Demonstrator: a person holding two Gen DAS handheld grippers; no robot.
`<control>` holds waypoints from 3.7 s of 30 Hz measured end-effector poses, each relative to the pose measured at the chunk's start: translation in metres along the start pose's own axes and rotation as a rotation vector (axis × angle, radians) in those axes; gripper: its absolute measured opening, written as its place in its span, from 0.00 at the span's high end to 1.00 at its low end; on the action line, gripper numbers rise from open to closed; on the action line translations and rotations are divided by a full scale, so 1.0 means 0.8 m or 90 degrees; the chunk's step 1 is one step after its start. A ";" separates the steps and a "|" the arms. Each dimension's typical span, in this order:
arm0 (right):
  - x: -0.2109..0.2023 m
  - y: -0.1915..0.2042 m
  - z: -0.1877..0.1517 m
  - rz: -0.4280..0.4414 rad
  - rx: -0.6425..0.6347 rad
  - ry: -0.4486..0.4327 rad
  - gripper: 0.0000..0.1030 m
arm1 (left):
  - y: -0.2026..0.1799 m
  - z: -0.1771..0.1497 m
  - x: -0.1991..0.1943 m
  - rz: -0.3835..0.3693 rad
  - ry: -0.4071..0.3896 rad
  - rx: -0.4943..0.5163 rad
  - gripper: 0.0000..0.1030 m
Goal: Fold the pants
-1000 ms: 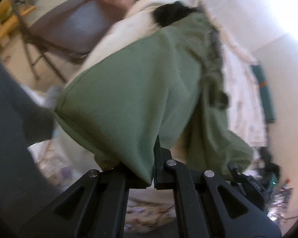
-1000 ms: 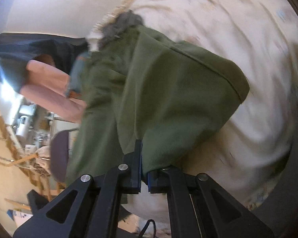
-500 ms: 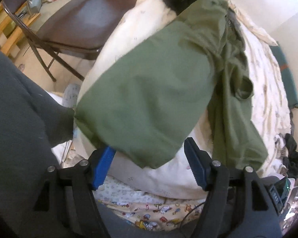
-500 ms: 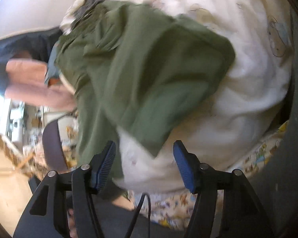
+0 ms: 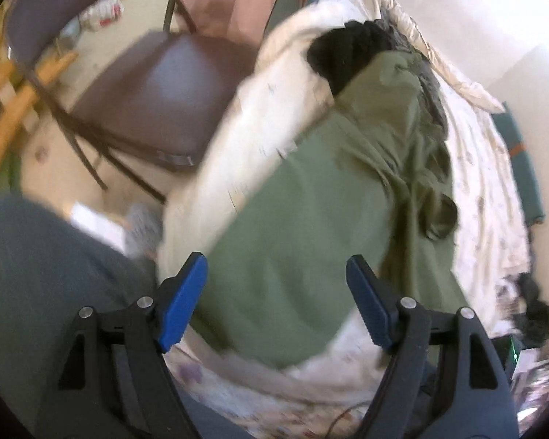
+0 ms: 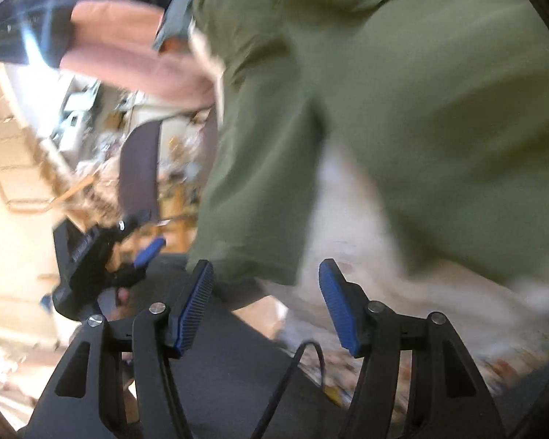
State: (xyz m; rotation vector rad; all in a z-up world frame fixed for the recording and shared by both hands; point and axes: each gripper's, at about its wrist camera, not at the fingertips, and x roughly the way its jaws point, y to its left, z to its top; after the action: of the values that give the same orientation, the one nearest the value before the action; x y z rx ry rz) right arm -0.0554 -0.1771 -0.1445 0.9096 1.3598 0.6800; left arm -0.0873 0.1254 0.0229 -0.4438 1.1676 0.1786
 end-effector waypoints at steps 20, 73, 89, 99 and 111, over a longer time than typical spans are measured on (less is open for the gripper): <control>0.142 0.019 0.019 -0.015 -0.068 0.009 0.98 | 0.034 0.027 0.020 -0.006 0.007 -0.050 0.27; -0.138 -0.038 0.240 -0.120 -0.019 -0.147 0.39 | -0.167 0.393 0.383 -0.068 0.154 -0.086 0.02; -0.125 -0.083 0.231 -0.119 0.028 -0.133 0.39 | -0.263 0.468 0.217 0.033 -0.118 0.201 0.85; -0.134 -0.081 0.236 -0.118 0.015 -0.150 0.39 | -0.423 0.637 0.050 0.273 -0.538 0.315 0.86; -0.140 -0.079 0.230 -0.095 -0.027 -0.164 0.39 | -0.432 0.613 0.249 0.375 -0.351 0.434 0.11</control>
State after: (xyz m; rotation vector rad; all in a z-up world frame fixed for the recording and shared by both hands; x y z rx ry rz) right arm 0.1072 -0.3315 -0.1450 0.8213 1.1651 0.4583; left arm 0.5304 0.0050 0.0810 0.5390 0.7171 0.3662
